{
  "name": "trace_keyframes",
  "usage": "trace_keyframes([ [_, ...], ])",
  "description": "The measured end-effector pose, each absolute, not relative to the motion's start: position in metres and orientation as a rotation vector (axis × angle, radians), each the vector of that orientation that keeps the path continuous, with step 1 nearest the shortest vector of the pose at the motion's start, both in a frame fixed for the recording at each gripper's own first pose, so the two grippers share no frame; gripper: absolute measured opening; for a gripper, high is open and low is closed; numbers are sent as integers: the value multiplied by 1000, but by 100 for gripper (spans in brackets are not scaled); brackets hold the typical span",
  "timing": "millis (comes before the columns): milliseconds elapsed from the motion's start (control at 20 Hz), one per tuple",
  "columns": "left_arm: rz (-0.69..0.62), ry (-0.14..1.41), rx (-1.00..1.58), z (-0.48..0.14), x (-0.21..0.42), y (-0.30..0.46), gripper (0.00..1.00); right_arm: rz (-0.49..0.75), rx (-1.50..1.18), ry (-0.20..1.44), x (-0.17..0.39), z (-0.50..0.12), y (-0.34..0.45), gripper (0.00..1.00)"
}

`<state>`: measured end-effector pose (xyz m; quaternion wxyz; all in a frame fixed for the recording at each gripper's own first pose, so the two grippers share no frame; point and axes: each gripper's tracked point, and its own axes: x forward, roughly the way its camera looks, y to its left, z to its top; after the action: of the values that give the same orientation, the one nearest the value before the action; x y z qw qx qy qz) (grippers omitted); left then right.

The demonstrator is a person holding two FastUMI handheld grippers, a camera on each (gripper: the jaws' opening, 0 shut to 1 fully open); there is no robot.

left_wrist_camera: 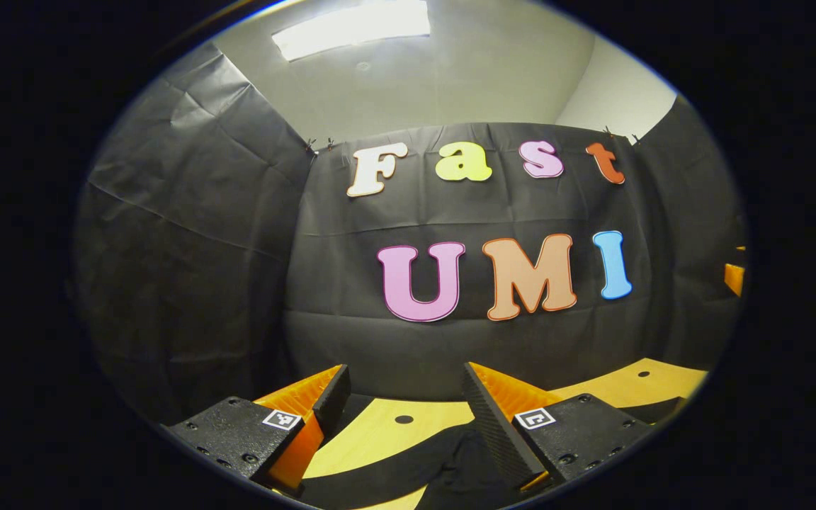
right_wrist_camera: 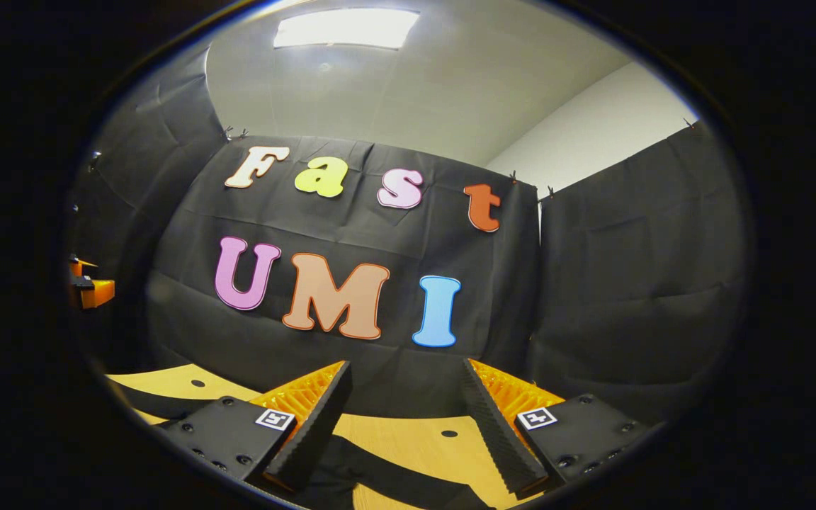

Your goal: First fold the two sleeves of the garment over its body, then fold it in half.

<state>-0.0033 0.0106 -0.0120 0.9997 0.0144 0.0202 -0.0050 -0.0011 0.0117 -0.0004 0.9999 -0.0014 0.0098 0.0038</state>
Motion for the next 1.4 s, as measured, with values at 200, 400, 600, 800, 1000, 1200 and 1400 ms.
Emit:
trace_keyframes([
  [200,-2,37,17,-13,-6,14,93,9,-7,-10,0,6,12,98],
  [400,-1,55,4,-21,-9,15,93,27,10,3,-1,3,16,100],
  [600,15,67,13,-26,-11,24,94,28,13,22,0,0,13,100],
  [800,41,76,-2,-29,-16,31,94,-2,6,49,4,-10,-2,98],
  [1000,50,101,-11,-39,-23,32,93,-70,4,120,6,-40,-36,99],
  [1200,64,130,24,-47,-26,36,93,-120,14,268,15,-107,-68,98],
  [1400,97,144,71,-46,-29,43,93,-116,88,519,22,-213,-80,98],
])
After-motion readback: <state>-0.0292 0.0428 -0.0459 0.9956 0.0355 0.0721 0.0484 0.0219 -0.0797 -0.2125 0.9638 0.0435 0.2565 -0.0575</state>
